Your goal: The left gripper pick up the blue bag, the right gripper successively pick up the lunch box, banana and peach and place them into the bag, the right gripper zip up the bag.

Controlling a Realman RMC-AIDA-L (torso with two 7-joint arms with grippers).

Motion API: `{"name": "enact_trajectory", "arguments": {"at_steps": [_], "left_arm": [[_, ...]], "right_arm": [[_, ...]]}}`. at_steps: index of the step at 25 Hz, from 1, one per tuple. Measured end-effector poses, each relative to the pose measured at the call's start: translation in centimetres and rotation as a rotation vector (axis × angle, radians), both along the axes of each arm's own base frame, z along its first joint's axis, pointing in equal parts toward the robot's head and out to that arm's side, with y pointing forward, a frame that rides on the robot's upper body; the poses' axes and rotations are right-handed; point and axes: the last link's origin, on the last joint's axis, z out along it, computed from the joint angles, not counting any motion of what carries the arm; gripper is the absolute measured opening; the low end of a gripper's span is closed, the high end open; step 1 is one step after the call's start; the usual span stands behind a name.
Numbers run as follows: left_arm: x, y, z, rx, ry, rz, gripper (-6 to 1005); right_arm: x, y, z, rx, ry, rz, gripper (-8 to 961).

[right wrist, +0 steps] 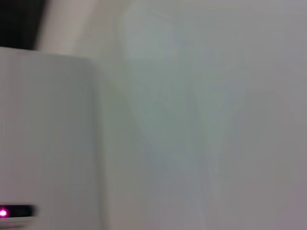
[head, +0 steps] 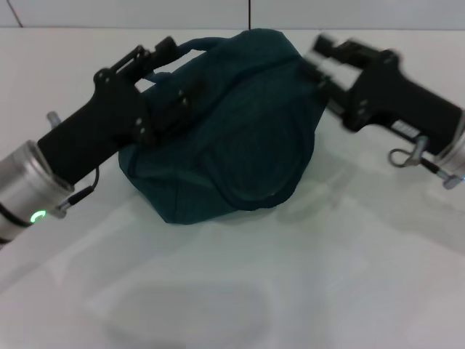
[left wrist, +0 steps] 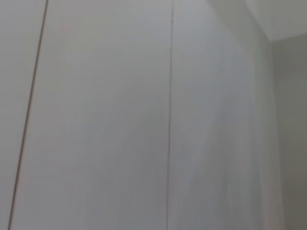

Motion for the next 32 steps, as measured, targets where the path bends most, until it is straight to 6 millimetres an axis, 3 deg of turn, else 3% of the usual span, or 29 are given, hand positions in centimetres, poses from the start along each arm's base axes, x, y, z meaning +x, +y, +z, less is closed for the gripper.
{"name": "enact_trajectory", "arguments": {"at_steps": [5,16,21,32], "left_arm": [[-1.0,-1.9,0.0,0.057,0.011,-0.012,628],[-2.7,-4.1,0.3,0.198,0.023,0.026,629],[-2.5,-4.4,0.0,0.233,0.011,0.031,629],[-2.1,-4.4,0.1,0.211,0.003,-0.009,629]], "right_arm": [[-1.9,-0.5,-0.8,-0.142,-0.041,0.117,380],[-1.7,0.1,-0.7,-0.11,-0.047,0.083,600],[-1.5,-0.1,-0.9,-0.11,-0.049,0.08,827],[-1.4,-0.9,-1.2,-0.109,-0.069,0.12,871]]}}
